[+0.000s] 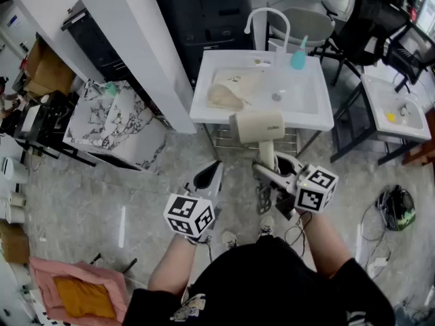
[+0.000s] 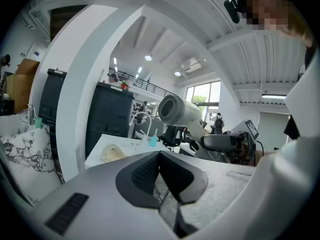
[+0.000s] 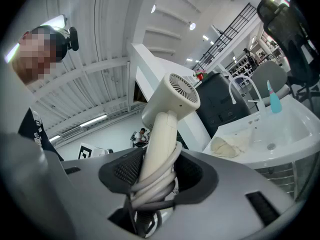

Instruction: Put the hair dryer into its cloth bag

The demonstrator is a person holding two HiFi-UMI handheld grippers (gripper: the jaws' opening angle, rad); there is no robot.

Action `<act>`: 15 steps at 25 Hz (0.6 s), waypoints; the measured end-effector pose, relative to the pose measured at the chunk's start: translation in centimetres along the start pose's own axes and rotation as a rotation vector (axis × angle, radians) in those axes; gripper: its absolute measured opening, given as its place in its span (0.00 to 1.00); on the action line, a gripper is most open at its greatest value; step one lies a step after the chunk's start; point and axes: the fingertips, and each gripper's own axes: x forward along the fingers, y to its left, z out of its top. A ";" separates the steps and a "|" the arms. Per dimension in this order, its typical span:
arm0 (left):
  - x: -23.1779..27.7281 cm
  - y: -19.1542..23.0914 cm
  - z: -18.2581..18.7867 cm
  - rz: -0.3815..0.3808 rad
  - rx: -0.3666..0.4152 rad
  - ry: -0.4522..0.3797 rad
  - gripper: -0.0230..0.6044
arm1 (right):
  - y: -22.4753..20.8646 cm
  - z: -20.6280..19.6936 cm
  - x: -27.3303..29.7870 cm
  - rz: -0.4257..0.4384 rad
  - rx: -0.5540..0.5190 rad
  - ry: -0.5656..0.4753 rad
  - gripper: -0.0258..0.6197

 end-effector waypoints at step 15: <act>-0.2 -0.3 -0.1 0.011 -0.006 -0.004 0.04 | -0.3 0.5 -0.8 0.012 0.051 -0.032 0.34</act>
